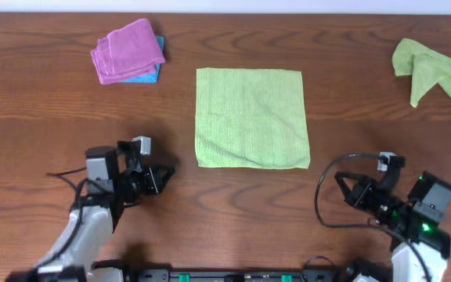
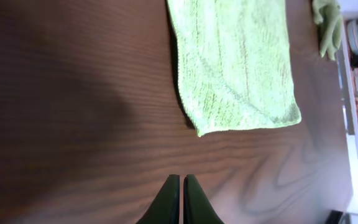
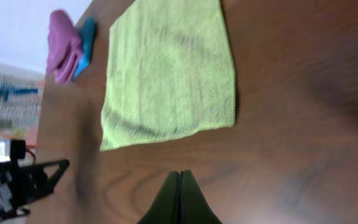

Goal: Fold the cloth

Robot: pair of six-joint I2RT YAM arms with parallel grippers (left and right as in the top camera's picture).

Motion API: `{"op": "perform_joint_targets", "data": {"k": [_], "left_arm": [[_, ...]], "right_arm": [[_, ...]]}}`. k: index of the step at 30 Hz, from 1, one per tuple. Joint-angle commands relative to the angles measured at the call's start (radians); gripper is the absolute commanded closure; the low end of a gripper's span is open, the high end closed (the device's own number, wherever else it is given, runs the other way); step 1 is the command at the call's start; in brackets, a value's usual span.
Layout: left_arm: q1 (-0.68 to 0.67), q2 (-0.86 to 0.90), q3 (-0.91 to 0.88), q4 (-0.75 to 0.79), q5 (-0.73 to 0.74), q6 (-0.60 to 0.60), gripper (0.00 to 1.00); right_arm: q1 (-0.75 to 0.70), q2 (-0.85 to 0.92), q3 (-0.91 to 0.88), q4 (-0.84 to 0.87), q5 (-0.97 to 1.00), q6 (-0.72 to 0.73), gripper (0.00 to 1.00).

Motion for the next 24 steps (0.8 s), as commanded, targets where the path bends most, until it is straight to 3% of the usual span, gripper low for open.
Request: {"op": "perform_joint_targets", "data": {"k": [1, 16, 24], "left_arm": [[-0.039, 0.103, 0.078, 0.022, 0.015, -0.034, 0.94], [-0.065, 0.468, 0.389, -0.007, 0.011, -0.030, 0.94], [-0.132, 0.499, 0.445, -0.040, 0.011, -0.064, 0.94]], "right_arm": [[-0.002, 0.116, -0.002, 0.065, -0.032, 0.065, 0.99], [0.050, 0.554, 0.066, 0.386, -0.019, 0.165, 0.99], [0.143, 0.736, 0.217, 0.396, 0.014, 0.165, 0.99]]}}
